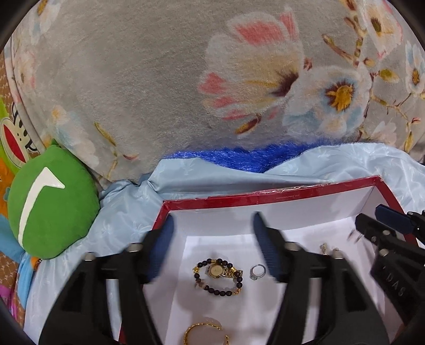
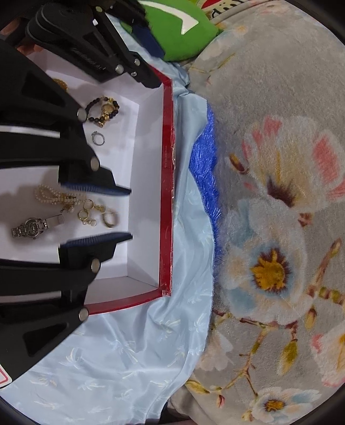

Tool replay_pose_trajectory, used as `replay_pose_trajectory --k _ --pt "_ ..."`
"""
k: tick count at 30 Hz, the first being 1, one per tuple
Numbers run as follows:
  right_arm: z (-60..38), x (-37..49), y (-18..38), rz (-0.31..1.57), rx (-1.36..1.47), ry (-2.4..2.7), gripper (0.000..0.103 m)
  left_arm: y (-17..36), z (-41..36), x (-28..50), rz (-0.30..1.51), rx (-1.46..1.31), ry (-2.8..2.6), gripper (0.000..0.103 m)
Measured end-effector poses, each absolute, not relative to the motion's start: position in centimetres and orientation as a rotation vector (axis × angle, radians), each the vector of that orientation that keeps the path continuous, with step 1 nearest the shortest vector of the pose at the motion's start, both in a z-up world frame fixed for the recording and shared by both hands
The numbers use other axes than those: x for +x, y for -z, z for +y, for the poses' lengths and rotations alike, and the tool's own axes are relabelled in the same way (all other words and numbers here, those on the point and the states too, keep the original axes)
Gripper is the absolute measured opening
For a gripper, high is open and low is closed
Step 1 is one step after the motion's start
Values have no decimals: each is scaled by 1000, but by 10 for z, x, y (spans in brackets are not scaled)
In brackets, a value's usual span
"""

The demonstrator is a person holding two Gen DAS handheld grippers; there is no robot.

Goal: Organize jewelry

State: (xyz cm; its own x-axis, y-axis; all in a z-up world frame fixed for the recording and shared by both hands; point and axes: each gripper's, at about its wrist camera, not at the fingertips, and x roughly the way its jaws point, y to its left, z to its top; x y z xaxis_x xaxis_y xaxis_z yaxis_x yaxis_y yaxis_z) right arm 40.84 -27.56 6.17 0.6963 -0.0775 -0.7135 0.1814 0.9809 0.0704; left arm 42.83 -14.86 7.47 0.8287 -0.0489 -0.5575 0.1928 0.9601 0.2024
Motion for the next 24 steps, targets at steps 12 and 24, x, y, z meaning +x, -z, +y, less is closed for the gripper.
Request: replay_pose_trajectory --k 12,24 --pt "-277 406 -64 772 144 152 38 -74 -147 428 587 253 117 68" --pt "-277 406 -65 766 144 155 38 -73 -146 430 596 252 115 68"
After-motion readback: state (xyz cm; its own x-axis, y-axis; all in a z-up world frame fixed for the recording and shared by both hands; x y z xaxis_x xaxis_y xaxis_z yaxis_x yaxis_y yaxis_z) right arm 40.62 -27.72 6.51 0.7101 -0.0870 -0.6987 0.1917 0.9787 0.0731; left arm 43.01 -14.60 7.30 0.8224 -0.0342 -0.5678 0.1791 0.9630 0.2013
